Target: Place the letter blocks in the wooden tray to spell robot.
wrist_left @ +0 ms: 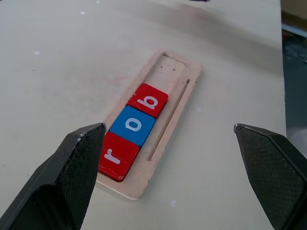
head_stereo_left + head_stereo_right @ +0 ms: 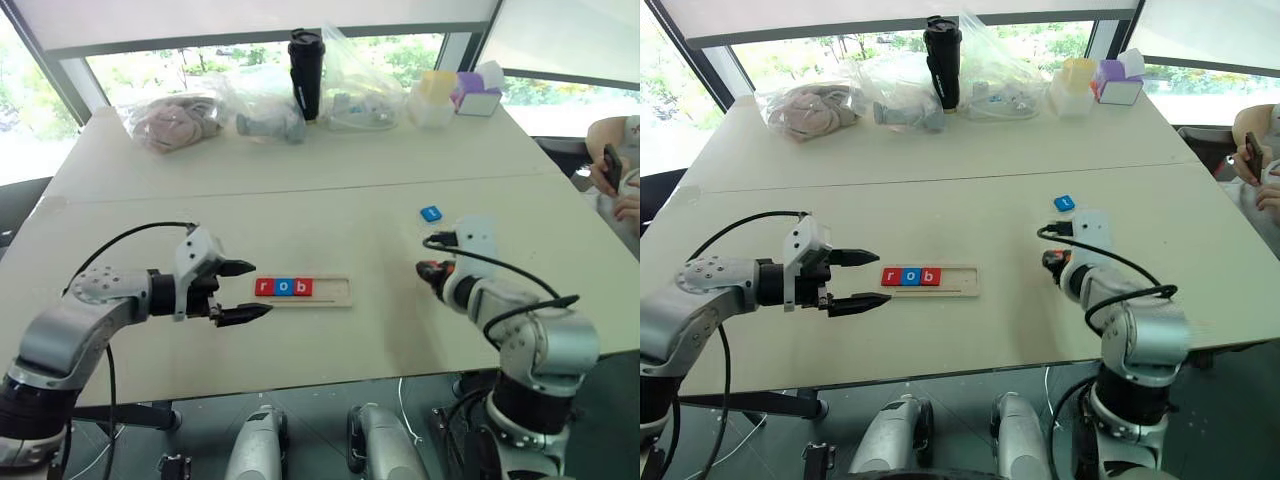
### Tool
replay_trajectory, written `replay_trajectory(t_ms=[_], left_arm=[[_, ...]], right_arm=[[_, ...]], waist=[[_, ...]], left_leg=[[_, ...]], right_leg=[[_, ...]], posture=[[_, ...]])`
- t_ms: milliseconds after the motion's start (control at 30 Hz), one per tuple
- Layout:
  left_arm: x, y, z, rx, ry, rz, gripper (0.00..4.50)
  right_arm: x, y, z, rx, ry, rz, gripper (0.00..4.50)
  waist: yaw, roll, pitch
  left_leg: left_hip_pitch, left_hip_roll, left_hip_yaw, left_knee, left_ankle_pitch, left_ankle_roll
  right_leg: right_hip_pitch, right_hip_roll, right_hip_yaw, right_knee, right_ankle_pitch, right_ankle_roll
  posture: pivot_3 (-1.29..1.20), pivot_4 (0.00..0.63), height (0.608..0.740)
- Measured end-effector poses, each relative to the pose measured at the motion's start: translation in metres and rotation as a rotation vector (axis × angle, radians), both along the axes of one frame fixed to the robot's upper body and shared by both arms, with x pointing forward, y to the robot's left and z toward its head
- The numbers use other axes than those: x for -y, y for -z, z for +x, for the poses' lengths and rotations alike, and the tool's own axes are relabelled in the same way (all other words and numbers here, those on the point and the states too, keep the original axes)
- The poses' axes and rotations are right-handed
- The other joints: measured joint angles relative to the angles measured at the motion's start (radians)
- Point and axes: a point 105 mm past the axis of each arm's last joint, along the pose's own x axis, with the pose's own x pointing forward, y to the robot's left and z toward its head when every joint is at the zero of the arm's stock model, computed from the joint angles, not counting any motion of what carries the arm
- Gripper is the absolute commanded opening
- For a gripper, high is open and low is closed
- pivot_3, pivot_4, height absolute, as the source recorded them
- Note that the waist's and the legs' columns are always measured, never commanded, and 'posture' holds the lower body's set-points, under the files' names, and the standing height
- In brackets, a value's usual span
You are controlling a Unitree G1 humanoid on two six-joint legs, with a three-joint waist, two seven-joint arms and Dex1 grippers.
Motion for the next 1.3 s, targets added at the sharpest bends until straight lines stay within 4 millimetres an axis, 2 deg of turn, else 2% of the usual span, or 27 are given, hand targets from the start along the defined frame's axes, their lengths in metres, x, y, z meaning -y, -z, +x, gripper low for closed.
replay_trajectory(t_ms=[233, 267, 400, 433, 533, 633, 700, 733, 767, 867, 1033, 1100, 1300], left_arm=[[-0.003, 0.000, 0.003, 0.018, 0.002, 0.017, 4.50], [-0.005, 0.000, 0.004, 0.018, -0.002, 0.018, 4.50], [-0.008, 0.002, 0.006, 0.012, -0.013, 0.025, 4.50], [-0.008, 0.002, 0.006, 0.013, -0.012, 0.028, 4.50], [-0.009, 0.003, 0.006, 0.010, -0.013, 0.031, 4.50], [-0.009, 0.003, 0.006, 0.008, -0.011, 0.032, 4.50], [-0.008, 0.002, 0.007, 0.013, -0.008, 0.033, 4.50], [-0.008, 0.000, 0.009, 0.021, -0.004, 0.034, 4.50], [-0.008, 0.000, 0.009, 0.024, -0.007, 0.035, 4.50], [-0.009, -0.001, 0.013, 0.032, -0.008, 0.036, 4.50], [-0.006, -0.002, 0.012, 0.029, 0.017, 0.037, 4.50], [-0.007, -0.001, 0.011, 0.024, 0.022, 0.044, 4.50], [-0.012, -0.003, 0.009, 0.024, 0.019, 0.068, 4.50]], right_arm=[[-0.029, 0.012, -0.010, -0.026, 0.012, 0.096, 1.21], [-0.032, 0.013, -0.011, -0.030, 0.010, 0.102, 2.26], [-0.034, 0.013, -0.011, -0.029, -0.009, 0.096, 4.22], [-0.032, 0.011, -0.011, -0.023, -0.039, 0.067, 4.45], [-0.013, 0.001, -0.009, 0.010, -0.134, -0.083, 4.45], [0.013, -0.036, 0.001, 0.178, -0.295, -0.229, 4.45], [0.016, -0.057, 0.002, 0.286, -0.434, -0.218, 4.45], [0.014, -0.058, -0.005, 0.306, -0.558, -0.225, 4.45], [0.012, -0.053, -0.012, 0.298, -0.644, -0.217, 4.45], [0.009, -0.023, -0.028, 0.215, -0.868, -0.148, 4.45], [0.024, 0.009, -0.021, 0.161, -1.009, -0.232, 4.45], [0.026, 0.015, -0.014, 0.158, -1.042, -0.241, 4.45], [0.023, 0.013, 0.004, 0.197, -1.098, -0.260, 4.45]], waist=[[0.001, 0.000, 0.000], [0.001, 0.000, 0.000], [0.000, 0.000, 0.000], [0.001, 0.001, 0.000], [0.002, 0.001, 0.001], [0.001, 0.002, 0.001], [0.001, 0.001, 0.001], [0.002, 0.000, 0.001], [0.004, -0.001, 0.000], [0.005, -0.002, 0.000], [0.001, -0.002, 0.000], [0.001, -0.002, 0.000], [0.005, -0.002, 0.000]], left_leg=[[-0.001, 0.000, -0.002, 0.000, 0.000, 0.000], [-0.001, 0.000, -0.002, 0.000, 0.000, 0.000], [-0.001, 0.000, -0.002, -0.001, 0.000, 0.000], [-0.001, 0.000, -0.002, -0.001, 0.000, 0.000], [-0.002, -0.001, -0.001, -0.001, 0.000, 0.000], [-0.002, -0.003, 0.000, -0.002, 0.000, 0.000], [-0.001, -0.002, 0.000, -0.003, -0.001, 0.000], [-0.001, -0.002, 0.000, -0.005, 0.000, 0.000], [0.000, -0.003, 0.000, -0.008, 0.000, 0.000], [0.000, -0.003, 0.000, -0.011, 0.000, 0.001], [0.001, -0.002, 0.002, -0.009, 0.000, 0.001], [0.001, -0.002, 0.002, -0.009, 0.000, 0.000], [0.001, -0.002, 0.002, -0.008, 0.000, 0.000]], right_leg=[[-0.001, -0.001, 0.000, -0.001, 0.000, 0.000], [-0.001, -0.001, 0.000, -0.002, 0.000, 0.000], [-0.001, -0.001, 0.000, -0.002, 0.000, 0.000], [-0.001, -0.002, 0.000, -0.002, 0.000, 0.000], [-0.001, -0.005, 0.000, -0.003, 0.000, 0.000], [0.000, -0.006, 0.000, -0.007, -0.001, 0.002], [0.002, -0.003, -0.001, -0.010, -0.001, 0.002], [0.003, -0.003, -0.001, -0.012, -0.001, 0.002], [0.004, -0.002, -0.001, -0.013, -0.002, 0.003], [0.003, -0.001, -0.001, -0.013, -0.002, 0.004], [0.003, 0.000, 0.000, -0.012, -0.002, 0.004], [0.003, 0.000, 0.000, -0.011, -0.001, 0.003], [0.003, 0.000, 0.000, -0.010, -0.001, 0.003]], posture=[[0.00, 0.150, 0.740], [0.00, 0.150, 0.740], [0.00, 0.150, 0.740], [0.00, 0.150, 0.740], [0.00, 0.150, 0.740], [0.00, 0.150, 0.740], [0.00, 0.150, 0.740], [0.00, 0.150, 0.740], [0.00, 0.150, 0.740], [0.00, 0.150, 0.740], [0.00, 0.150, 0.740], [0.00, 0.150, 0.740], [0.00, 0.150, 0.740]])
